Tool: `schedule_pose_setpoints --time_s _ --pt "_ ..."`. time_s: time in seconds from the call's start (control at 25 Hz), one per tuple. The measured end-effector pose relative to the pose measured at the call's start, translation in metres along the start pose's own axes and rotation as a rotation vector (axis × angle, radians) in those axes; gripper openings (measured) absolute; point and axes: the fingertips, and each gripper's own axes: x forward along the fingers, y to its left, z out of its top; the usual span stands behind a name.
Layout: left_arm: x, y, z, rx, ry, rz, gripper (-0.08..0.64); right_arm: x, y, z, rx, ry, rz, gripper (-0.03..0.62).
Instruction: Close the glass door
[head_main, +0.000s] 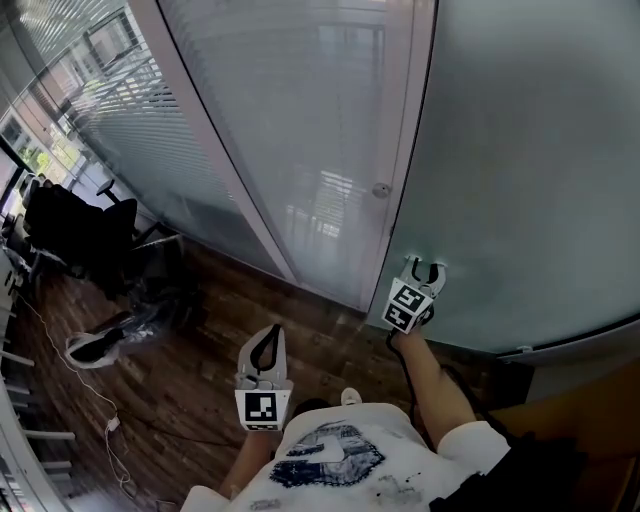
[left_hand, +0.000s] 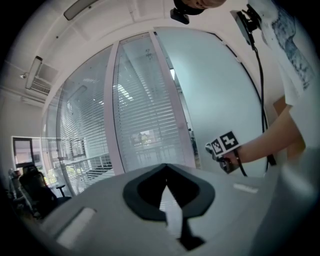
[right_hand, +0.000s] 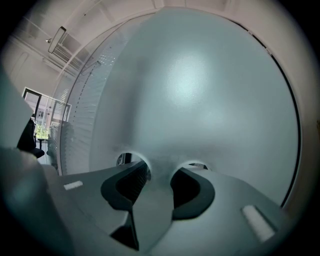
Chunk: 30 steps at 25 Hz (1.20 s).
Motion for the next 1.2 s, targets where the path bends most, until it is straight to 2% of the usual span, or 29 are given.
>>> schedule_pose_setpoints --time_s 0.24,0.44,0.84,1.0,1.2 --pt "0.013 0.007 -0.001 -0.005 0.010 -0.003 -0.002 0.009 -0.004 0.003 0.001 -0.008 -0.016 0.141" --pt "0.044 0.004 -0.005 -0.016 0.012 -0.065 -0.002 0.012 -0.001 0.002 0.016 -0.007 -0.018 0.141" --pt "0.131 -0.014 0.015 0.017 -0.046 -0.262 -0.002 0.018 -0.001 -0.001 0.041 -0.009 -0.038 0.140" --pt "0.156 -0.021 0.023 -0.001 -0.045 -0.336 -0.002 0.018 -0.002 0.001 0.041 -0.004 -0.039 0.140" --pt "0.193 -0.026 0.026 0.031 -0.063 -0.424 -0.002 0.024 -0.005 0.000 0.048 -0.008 -0.056 0.140"
